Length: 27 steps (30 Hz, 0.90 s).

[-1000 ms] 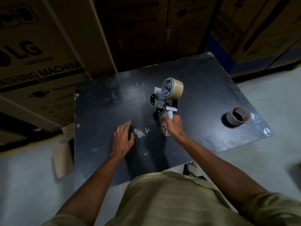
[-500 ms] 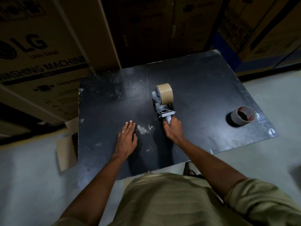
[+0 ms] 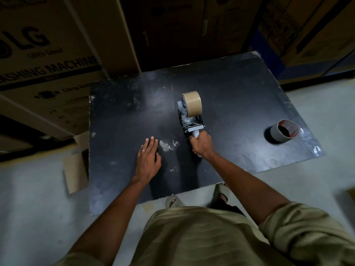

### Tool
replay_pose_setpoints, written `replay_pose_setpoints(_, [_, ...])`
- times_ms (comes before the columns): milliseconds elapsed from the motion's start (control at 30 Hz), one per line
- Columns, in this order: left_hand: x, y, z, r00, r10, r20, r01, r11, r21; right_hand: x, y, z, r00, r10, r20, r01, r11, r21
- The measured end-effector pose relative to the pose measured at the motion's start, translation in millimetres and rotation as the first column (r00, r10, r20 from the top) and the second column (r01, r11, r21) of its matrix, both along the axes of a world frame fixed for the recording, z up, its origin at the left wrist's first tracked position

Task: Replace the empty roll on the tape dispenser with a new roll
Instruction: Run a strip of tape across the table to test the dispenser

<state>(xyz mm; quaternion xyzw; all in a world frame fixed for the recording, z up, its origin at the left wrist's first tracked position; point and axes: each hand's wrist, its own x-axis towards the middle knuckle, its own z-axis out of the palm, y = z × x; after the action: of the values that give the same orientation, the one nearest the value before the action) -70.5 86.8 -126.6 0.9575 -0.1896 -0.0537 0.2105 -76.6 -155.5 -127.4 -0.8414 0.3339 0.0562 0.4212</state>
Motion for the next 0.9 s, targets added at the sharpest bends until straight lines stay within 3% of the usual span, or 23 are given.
replay_pose_setpoints(300, [-8, 1, 5, 0.999, -0.032, -0.02, 0.033, 0.997, 0.074, 11, 2, 9, 1.0, 0.026, 0.008, -0.025, 0.999, -0.022])
replay_pose_setpoints(900, [-8, -5, 10, 0.998, -0.001, -0.064, 0.007, 0.996, 0.091, -3, -5, -41, 0.998, -0.003, -0.06, 0.003, 1.0, 0.006])
